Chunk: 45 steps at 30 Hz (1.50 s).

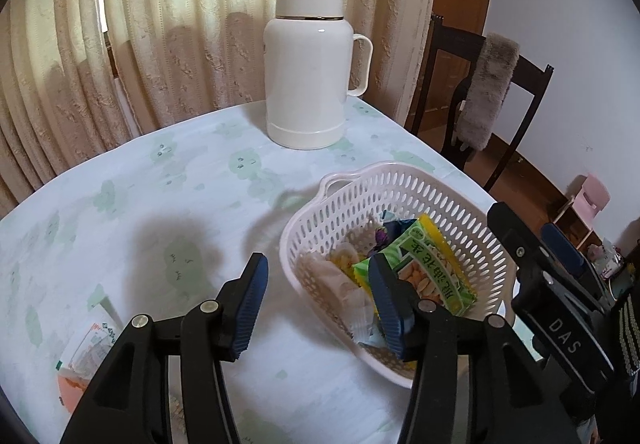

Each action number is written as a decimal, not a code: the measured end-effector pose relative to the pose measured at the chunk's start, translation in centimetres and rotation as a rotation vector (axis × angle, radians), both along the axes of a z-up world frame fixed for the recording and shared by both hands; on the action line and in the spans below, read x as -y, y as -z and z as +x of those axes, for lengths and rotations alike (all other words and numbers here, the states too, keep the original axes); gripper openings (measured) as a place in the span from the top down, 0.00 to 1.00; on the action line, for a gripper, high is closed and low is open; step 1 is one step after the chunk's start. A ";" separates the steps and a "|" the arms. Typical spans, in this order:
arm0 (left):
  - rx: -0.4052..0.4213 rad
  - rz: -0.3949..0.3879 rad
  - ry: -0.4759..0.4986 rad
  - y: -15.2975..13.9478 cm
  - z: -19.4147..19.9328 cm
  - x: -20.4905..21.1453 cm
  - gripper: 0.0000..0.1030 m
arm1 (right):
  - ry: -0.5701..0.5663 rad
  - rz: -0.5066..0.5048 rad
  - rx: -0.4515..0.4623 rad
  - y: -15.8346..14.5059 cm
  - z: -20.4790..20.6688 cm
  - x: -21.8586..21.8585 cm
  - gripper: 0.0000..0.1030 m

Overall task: Organize snacks
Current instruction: 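Lower the wafer bar into the basket and open the left tool, then move the left tool back to the paper sachet and grasp it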

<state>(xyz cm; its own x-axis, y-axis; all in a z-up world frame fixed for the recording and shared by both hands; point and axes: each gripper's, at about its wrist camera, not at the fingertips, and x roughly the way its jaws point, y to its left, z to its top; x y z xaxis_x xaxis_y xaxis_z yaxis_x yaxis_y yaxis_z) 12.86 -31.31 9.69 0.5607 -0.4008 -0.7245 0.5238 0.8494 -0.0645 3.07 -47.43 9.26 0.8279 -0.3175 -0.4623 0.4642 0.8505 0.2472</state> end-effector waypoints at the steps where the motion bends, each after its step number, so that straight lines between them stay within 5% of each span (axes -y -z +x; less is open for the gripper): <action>1: 0.001 0.003 -0.004 0.0 0.0 -0.1 0.53 | 0.000 -0.002 0.000 0.0 0.0 0.0 0.06; 13: 0.025 0.030 -0.066 0.3 -1.0 -2.3 0.38 | -0.012 -0.053 -0.002 -0.3 0.1 -0.9 0.06; 30: 0.031 0.053 -0.173 0.9 -1.1 -6.1 0.35 | -0.087 -0.094 0.008 -0.4 0.4 -2.6 0.06; 45: 0.035 0.042 -0.334 1.0 -0.7 -14.5 0.28 | -0.311 -0.110 0.131 -1.1 -0.6 -5.8 0.06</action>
